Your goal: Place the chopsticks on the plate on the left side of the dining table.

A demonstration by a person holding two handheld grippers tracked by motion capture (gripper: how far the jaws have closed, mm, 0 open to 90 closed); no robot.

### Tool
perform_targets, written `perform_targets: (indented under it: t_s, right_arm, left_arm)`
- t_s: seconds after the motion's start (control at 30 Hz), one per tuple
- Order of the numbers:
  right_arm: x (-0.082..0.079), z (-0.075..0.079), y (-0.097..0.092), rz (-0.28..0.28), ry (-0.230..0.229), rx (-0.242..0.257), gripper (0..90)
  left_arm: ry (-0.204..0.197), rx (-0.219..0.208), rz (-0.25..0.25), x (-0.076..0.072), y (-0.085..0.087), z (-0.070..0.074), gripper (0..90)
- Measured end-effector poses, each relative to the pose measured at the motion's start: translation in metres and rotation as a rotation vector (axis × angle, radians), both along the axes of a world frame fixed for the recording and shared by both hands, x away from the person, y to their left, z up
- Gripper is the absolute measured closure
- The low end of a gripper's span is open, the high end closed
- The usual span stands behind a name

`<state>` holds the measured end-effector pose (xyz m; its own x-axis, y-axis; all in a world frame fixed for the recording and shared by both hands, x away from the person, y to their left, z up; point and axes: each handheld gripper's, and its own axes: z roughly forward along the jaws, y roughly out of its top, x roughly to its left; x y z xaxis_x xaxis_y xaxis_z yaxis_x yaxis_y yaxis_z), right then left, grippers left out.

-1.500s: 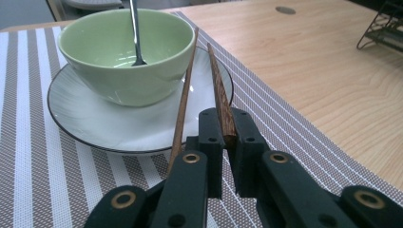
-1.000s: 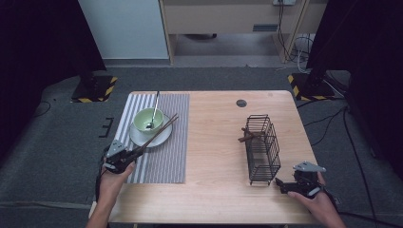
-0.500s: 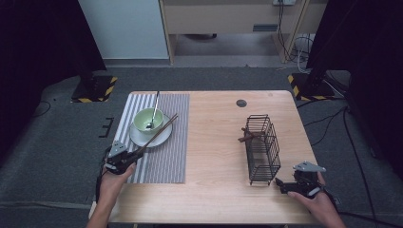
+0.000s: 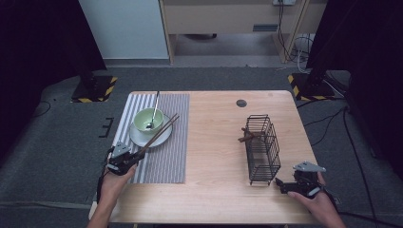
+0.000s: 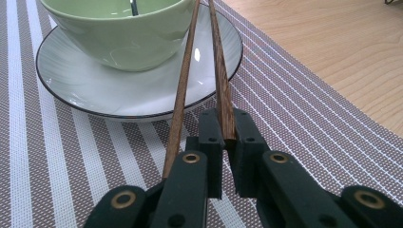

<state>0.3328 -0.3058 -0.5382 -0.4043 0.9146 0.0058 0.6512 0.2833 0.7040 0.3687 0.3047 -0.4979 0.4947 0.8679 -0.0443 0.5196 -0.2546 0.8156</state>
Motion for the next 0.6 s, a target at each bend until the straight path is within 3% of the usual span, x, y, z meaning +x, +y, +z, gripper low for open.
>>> perform_targets:
  t_s: [0.6]
  right_arm:
    - [0.0000,0.0000,0.0000,0.000,0.000,0.000,0.4]
  left_arm:
    - [0.034,0.032,-0.013,0.0015,-0.0043,-0.0063,84.0]
